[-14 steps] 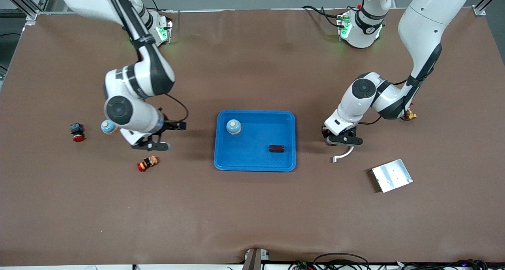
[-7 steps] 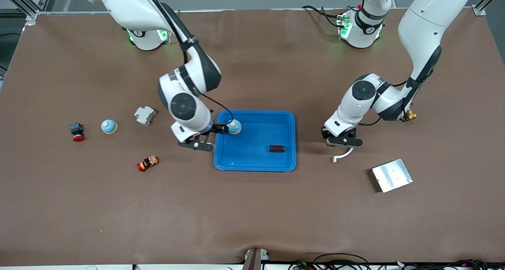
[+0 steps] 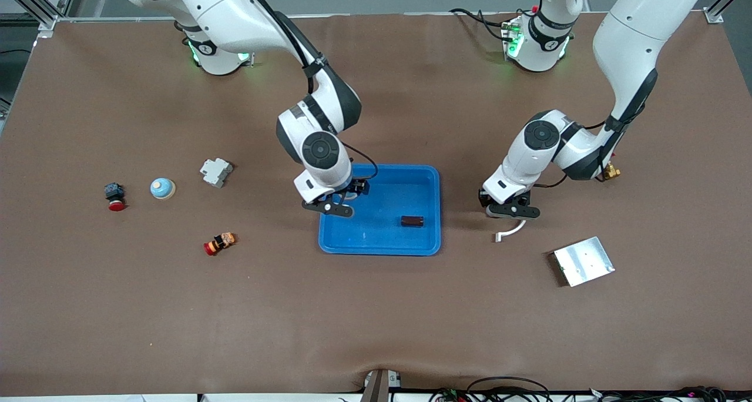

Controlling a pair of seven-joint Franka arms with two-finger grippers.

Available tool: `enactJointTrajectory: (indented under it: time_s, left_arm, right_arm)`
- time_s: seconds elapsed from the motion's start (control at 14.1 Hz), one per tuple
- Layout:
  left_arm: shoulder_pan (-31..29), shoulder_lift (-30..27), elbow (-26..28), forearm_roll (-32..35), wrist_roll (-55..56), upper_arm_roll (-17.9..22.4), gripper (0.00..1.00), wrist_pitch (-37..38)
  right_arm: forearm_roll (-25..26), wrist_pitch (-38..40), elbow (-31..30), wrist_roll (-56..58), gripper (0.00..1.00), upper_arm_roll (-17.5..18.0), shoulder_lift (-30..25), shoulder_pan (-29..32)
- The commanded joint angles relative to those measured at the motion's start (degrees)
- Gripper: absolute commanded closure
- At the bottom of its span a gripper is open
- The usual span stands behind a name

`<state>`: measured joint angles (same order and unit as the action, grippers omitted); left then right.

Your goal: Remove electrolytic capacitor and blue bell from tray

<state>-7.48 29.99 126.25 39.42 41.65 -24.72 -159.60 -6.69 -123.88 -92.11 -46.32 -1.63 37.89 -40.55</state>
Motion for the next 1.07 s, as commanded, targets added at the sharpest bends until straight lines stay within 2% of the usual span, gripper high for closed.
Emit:
enactJointTrajectory:
  time_s: [0.0, 0.28, 0.64, 0.85, 1.0]
  left_arm:
    - [0.0, 4.7, -2.1, 0.3, 1.3, -0.7, 0.00, -0.3]
    - [-0.2, 3.7, -2.0, 0.3, 3.1, -0.8, 0.00, 0.1]
    - [-0.9, 2.0, -4.7, -0.8, 4.4, -3.6, 0.00, 8.3]
    - [-2.5, 0.1, -7.1, -6.1, 3.5, -6.9, 0.00, 13.6]
    - [-5.9, 0.3, -10.4, -7.2, 2.9, -11.6, 0.00, 19.0]
  right_arm:
    - [1.3, -1.1, 1.9, -1.7, 0.00, -0.1, 2.5, -0.8]
    - [1.1, -3.5, 4.2, -4.9, 0.00, 0.0, 4.5, -1.0]
    - [1.6, -2.9, 3.7, -4.6, 0.00, 0.9, 4.6, -1.2]
    - [1.6, -2.7, 3.6, -4.7, 0.00, 1.4, 5.2, -1.2]
    - [1.7, -2.5, 2.9, -4.7, 0.00, 1.4, 5.2, -1.2]
